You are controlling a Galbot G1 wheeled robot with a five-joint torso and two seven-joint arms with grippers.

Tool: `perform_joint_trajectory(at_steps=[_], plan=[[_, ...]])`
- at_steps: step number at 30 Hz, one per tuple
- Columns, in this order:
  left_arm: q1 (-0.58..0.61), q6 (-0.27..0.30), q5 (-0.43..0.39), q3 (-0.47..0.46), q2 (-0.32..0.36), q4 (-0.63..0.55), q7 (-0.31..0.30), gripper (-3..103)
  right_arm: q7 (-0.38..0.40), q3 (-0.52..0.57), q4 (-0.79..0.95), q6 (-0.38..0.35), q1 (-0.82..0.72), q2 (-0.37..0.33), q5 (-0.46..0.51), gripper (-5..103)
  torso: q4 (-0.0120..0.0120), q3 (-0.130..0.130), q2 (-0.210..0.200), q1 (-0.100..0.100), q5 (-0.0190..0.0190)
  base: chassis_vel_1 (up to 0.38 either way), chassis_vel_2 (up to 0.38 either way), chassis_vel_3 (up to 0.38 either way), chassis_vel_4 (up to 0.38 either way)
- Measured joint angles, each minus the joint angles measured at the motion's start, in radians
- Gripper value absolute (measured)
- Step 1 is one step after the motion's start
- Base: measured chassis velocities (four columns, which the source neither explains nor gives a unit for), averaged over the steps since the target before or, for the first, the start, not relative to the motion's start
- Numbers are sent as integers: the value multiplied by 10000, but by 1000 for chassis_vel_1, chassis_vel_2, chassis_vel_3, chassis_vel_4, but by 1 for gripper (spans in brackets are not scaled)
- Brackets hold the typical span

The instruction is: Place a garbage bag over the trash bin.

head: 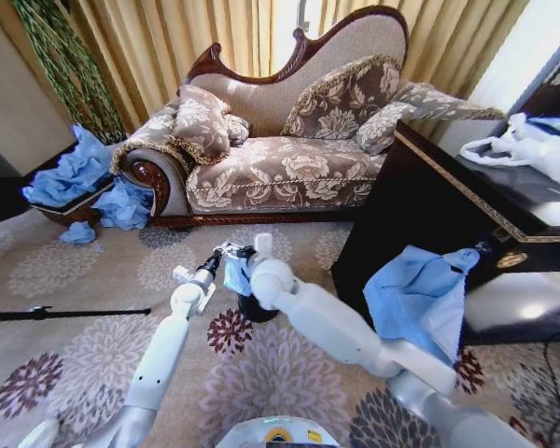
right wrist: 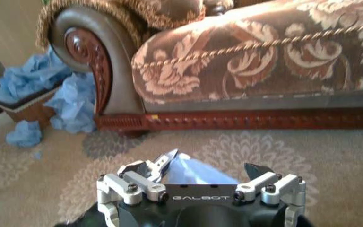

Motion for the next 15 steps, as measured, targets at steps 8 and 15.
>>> perform_joint_trajectory(at_steps=[8, 15], plan=[[-35, -6, 22, 14, -52, 58, 84, 0, -13, -286, -505, -121, -561, 102, -1080, 100, -2, 0, 0, 0, 1, 0, 0, 0, 0], [-40, 1, 26, 47, -98, 49, 158, 0, -210, -190, -571, -83, -873, -198, -1387, 87, -2, 0, 0, 0, 2, 0, 0, 0, 0]])
